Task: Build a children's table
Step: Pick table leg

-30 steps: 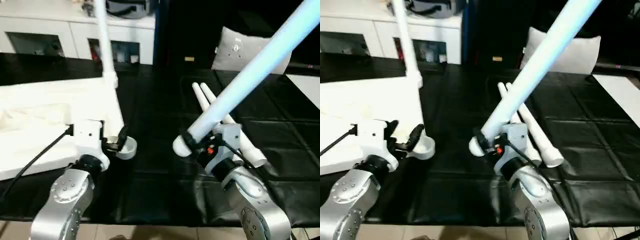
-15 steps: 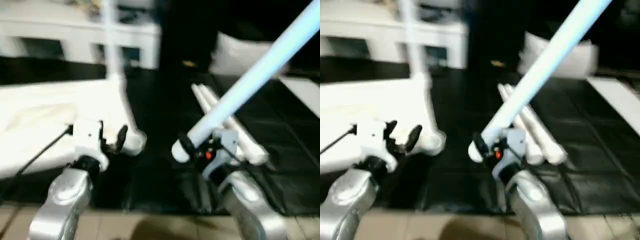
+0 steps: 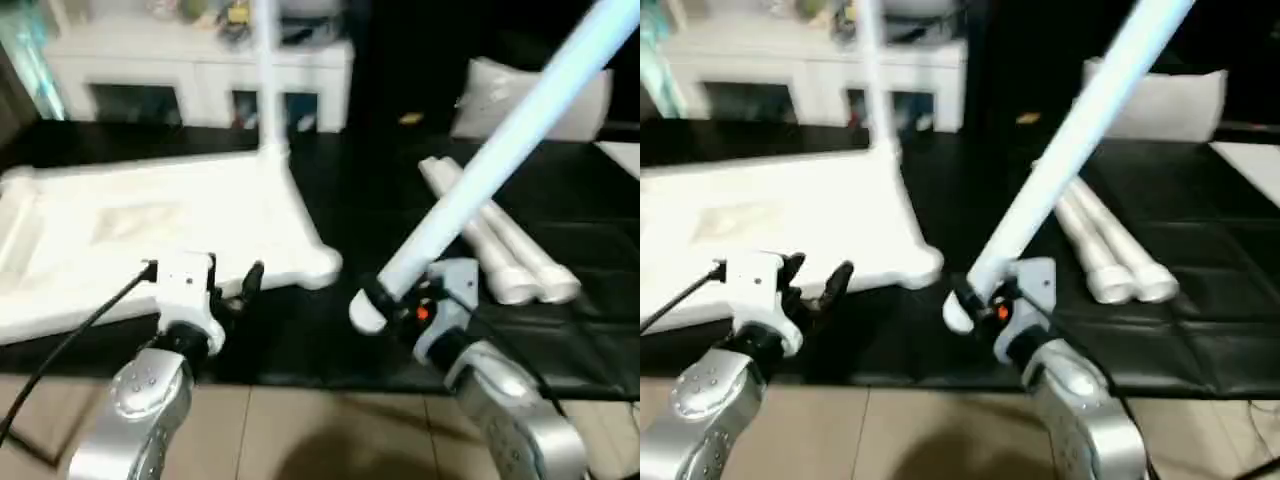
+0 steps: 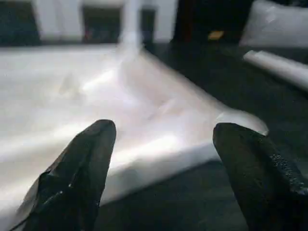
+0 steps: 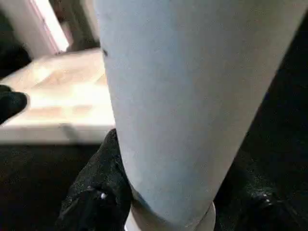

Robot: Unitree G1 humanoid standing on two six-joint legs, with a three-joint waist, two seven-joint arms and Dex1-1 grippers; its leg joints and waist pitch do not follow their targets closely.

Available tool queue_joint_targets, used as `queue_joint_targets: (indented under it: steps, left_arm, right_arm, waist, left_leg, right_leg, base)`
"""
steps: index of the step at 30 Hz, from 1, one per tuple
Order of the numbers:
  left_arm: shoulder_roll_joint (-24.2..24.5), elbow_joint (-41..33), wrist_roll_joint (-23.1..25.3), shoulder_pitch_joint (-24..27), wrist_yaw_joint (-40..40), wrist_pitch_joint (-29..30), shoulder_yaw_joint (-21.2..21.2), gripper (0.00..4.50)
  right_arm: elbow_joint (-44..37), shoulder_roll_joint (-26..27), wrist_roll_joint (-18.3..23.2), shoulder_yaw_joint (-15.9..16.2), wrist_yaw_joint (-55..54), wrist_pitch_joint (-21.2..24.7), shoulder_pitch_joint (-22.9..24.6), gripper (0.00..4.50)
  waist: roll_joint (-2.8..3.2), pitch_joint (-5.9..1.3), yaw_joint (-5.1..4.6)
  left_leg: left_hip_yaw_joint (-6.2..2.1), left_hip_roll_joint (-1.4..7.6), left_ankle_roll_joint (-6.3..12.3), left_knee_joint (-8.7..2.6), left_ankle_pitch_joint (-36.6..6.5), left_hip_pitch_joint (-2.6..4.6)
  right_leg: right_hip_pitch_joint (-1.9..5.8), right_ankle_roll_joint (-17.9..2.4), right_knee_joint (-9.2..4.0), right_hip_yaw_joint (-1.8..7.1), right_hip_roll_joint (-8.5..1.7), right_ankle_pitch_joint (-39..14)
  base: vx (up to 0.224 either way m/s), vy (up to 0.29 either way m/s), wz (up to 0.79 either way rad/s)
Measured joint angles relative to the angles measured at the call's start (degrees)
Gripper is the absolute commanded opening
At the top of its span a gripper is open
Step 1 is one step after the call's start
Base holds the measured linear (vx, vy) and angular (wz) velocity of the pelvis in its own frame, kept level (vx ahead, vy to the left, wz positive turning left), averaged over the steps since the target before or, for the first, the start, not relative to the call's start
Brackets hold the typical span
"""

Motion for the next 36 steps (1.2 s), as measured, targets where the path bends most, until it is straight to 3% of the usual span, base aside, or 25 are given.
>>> queue_joint_targets:
  steps: [3, 6, 9, 14, 18, 21, 24, 28, 34, 36]
  left_arm:
    - [-1.00, 0.00, -0.03, 0.12, 0.30, -0.13, 1.51, 3.70]
    - [-0.51, 0.00, 0.37, 0.04, 0.45, -0.15, 1.32, 3.70]
    - [0.25, -0.08, 1.86, -0.25, 0.52, -0.13, -0.45, 3.70]
    - [-0.77, -0.58, 1.65, -1.13, -0.12, -0.06, -0.73, 3.70]
    - [-0.77, -0.61, 1.38, -0.95, -1.23, -0.20, -1.05, 3.70]
    - [-1.25, -0.59, 1.21, -0.85, -1.21, -0.96, -1.37, 3.70]
    - [-1.72, -0.07, 1.44, -1.22, -1.21, -1.12, -2.26, 3.70]
    - [-1.43, 0.60, 2.95, -2.48, -1.31, -1.60, -3.03, 3.70]
    - [-1.93, 1.23, 3.41, -2.86, -1.25, -1.94, -3.35, 3.70]
    - [-1.95, 1.24, 3.42, -2.91, -1.23, -2.10, -3.32, 3.70]
  right_arm:
    - [-0.39, -0.41, 0.32, 0.48, 0.23, 0.20, -0.37, 1.91]
    - [-1.22, -1.16, 0.27, 0.31, 0.38, 0.93, -0.34, 1.91]
    - [-1.24, -1.06, 0.25, 0.21, 0.39, 1.07, -0.30, 1.91]
    - [-1.24, -1.17, 0.18, 0.15, 0.09, 1.06, 0.43, 1.91]
    - [-1.24, -1.27, 0.13, -1.58, -1.39, 1.06, 1.23, 1.91]
    - [-1.25, -1.64, 0.07, -1.79, -1.41, 1.06, 1.39, 1.91]
    - [-1.47, -2.05, -0.19, -1.63, -1.32, 1.06, 1.38, 1.91]
    - [-1.63, -2.19, -0.21, -1.72, -1.34, 1.03, 0.37, 1.91]
    - [-1.58, -2.28, -0.21, -1.84, -1.31, 0.97, -1.65, 1.91]
    - [-1.54, -2.51, -0.24, -1.80, -1.04, 0.97, -2.29, 1.91]
  waist:
    - [-0.87, -0.13, -0.11]
    - [-1.77, -0.17, -0.38]
    - [-2.24, -0.15, -0.51]
    - [-3.10, -0.46, -0.94]
    - [-2.57, -0.54, -0.81]
    - [-2.19, -0.58, -0.78]
    - [-2.11, -0.52, -1.13]
    - [-2.02, -0.48, -1.56]
    - [-2.26, -0.71, -1.40]
    - [-2.39, -0.82, -1.26]
  left_leg:
    - [0.43, -0.15, 0.35, -0.11, 0.10, -0.20]
    - [1.01, -0.18, 0.22, -0.52, 0.17, -0.16]
    - [1.06, 0.17, -0.44, -0.92, 0.56, -0.15]
    - [1.24, 0.99, -1.84, -2.55, 1.38, -0.13]
    - [1.82, 1.54, -2.37, -3.72, 1.73, -0.26]
    - [2.19, 2.24, -2.59, -3.99, 1.85, -0.03]
    - [2.55, 2.48, -2.66, -4.51, 1.77, 1.14]
    - [2.99, 2.58, -2.73, -5.33, 1.13, 2.90]
    - [3.10, 2.50, -2.25, -5.20, -0.57, 3.94]
    - [2.99, 2.48, -1.90, -4.91, -1.24, 3.98]
  right_leg:
    - [0.66, -0.64, -1.60, 0.09, -0.23, 1.41]
    - [0.68, 2.84, -2.48, 0.94, -0.54, 1.40]
    - [0.35, 4.64, -2.42, 0.83, -0.59, 1.80]
    - [-0.36, 4.99, -1.86, 0.75, 0.06, 2.42]
    - [-0.94, 4.57, -1.63, 0.73, 0.31, 2.70]
    - [-0.93, 4.16, -1.74, 0.71, 0.87, 2.36]
    - [-0.12, 3.99, -2.26, 0.60, 1.12, 1.82]
    - [1.78, 3.82, -3.16, 0.58, 1.26, 1.05]
    - [3.32, 3.16, -3.20, 0.60, 1.46, -0.81]
    - [3.61, 2.99, -3.14, 0.60, 1.78, -1.41]
  base:
    - [-0.031, 0.121, 0.07]
    - [-0.010, 0.027, 0.02]
    - [-0.005, -0.022, -0.02]
    - [0.001, -0.098, -0.01]
    - [0.015, -0.057, -0.01]
    - [0.052, -0.041, -0.05]
    - [0.079, -0.015, -0.04]
    - [0.093, 0.005, -0.01]
    - [0.116, 0.010, 0.02]
    - [0.130, 0.015, 0.04]
